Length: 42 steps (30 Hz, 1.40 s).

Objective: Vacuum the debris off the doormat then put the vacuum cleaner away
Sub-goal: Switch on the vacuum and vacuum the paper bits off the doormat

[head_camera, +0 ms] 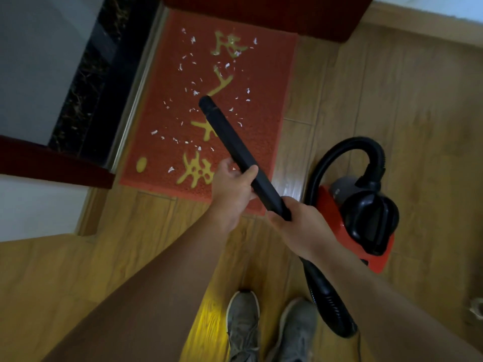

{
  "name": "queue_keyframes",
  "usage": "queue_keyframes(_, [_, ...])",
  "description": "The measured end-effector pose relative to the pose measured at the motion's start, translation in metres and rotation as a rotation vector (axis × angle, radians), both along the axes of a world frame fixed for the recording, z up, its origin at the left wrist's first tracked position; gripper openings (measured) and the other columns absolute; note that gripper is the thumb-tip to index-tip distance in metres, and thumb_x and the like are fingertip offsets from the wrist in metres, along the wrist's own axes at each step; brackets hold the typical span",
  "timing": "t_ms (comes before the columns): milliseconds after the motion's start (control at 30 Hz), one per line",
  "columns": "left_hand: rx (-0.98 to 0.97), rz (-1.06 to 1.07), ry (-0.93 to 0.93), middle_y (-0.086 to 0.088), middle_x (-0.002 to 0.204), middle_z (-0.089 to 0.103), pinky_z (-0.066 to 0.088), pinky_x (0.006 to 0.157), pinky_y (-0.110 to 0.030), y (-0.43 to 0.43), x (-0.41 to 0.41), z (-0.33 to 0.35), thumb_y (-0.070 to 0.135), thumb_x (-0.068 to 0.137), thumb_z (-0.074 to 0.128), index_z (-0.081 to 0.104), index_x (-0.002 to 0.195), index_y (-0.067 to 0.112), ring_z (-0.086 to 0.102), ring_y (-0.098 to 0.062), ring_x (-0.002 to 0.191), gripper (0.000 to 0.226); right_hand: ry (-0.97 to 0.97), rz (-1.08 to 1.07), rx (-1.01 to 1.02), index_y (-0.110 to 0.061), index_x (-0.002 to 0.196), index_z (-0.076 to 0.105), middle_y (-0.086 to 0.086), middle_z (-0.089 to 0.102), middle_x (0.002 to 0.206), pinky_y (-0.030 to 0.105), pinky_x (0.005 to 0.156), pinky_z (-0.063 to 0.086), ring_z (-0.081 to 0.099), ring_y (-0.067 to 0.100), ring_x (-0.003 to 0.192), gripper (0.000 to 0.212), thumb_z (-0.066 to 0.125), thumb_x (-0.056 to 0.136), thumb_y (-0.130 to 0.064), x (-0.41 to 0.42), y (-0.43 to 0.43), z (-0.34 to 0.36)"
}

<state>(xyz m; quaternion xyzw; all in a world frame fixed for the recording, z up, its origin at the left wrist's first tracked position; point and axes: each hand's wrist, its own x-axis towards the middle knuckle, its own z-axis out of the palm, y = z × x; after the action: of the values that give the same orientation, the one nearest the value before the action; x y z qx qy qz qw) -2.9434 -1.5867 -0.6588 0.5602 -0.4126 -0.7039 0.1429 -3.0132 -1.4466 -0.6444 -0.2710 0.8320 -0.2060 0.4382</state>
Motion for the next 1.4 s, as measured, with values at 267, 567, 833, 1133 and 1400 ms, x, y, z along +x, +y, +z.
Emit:
queue_keyframes(267, [0.044,0.076,-0.068,-0.013,0.112,0.071,0.064,0.081,-0.046,-0.027,-0.002,-0.013,0.011,0.097,0.068,0.055,0.123,0.016,0.075,-0.023,0.095,0.030,-0.017,0.114,-0.035,-0.030,0.132,0.045,-0.002,0.065,0.083,0.030,0.056,0.046,0.064,0.015,0.068,0.032,0.052,0.102,-0.036,-0.016,-0.029,-0.012])
queue_keyframes(567, [0.119,0.077,-0.182,-0.010,0.112,0.069,0.064,0.080,-0.049,-0.026,-0.007,-0.074,0.009,0.094,0.070,0.055,0.123,0.013,0.073,-0.029,0.099,0.033,-0.081,0.079,0.036,-0.038,0.129,0.050,-0.008,0.063,0.078,0.022,0.054,0.038,0.060,0.007,0.063,0.029,0.053,0.100,-0.033,-0.016,-0.030,-0.063])
queue_keyframes(833, [0.246,-0.087,-0.218,-0.013,0.108,0.069,0.063,0.069,-0.028,-0.023,0.012,-0.128,0.001,0.094,0.069,0.054,0.118,0.008,0.073,-0.025,0.094,0.029,-0.095,0.013,0.171,-0.037,0.114,0.054,-0.005,0.063,0.072,0.025,0.051,0.039,0.061,0.012,0.061,0.015,0.053,0.100,-0.032,0.010,-0.022,-0.107])
queue_keyframes(1133, [0.244,-0.295,-0.194,-0.017,0.124,0.067,0.063,0.066,-0.025,-0.010,0.023,-0.152,-0.005,0.095,0.064,0.036,0.150,0.015,0.071,-0.031,0.108,0.065,-0.059,-0.104,0.205,-0.035,0.121,0.053,-0.006,0.062,0.079,0.025,0.051,0.034,0.061,0.019,0.070,0.023,0.054,0.098,-0.033,0.040,-0.012,-0.139])
queue_keyframes(1400, [0.267,-0.325,-0.173,-0.013,0.130,0.064,0.062,0.064,-0.022,0.020,0.031,-0.176,-0.008,0.094,0.064,0.021,0.161,0.027,0.067,-0.029,0.115,0.087,-0.066,-0.072,0.270,-0.032,0.118,0.057,-0.004,0.064,0.079,0.029,0.052,0.038,0.063,0.018,0.069,0.021,0.050,0.099,-0.037,0.042,0.008,-0.164])
